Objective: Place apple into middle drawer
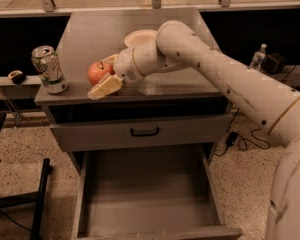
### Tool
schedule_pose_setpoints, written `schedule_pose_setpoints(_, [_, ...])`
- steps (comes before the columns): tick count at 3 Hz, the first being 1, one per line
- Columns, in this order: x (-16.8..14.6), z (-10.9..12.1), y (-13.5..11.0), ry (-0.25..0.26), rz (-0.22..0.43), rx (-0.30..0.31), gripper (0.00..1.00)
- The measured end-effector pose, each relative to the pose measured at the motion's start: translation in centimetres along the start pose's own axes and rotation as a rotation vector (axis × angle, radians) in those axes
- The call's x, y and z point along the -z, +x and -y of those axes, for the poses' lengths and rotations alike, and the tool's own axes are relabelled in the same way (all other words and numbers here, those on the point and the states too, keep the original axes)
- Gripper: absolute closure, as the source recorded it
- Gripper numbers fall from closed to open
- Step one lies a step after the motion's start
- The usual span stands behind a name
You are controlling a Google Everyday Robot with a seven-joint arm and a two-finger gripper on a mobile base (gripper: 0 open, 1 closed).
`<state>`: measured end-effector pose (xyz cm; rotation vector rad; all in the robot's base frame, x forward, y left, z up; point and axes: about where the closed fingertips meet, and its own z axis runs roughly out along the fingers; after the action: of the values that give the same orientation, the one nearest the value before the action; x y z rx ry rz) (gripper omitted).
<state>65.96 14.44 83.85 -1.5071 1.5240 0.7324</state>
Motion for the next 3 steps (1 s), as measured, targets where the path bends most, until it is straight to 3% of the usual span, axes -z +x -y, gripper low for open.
schedule_pose_setpoints(1, [1.9, 0.0, -1.3, 0.02, 0.09, 0.018, 0.73])
schedule_pose_setpoints(2, [4.7, -0.7, -3.0, 0.057, 0.089, 0.103, 0.96])
schedule_pose_setpoints(3, [9.1, -2.7, -2.1, 0.108, -0.022, 0.161, 1.0])
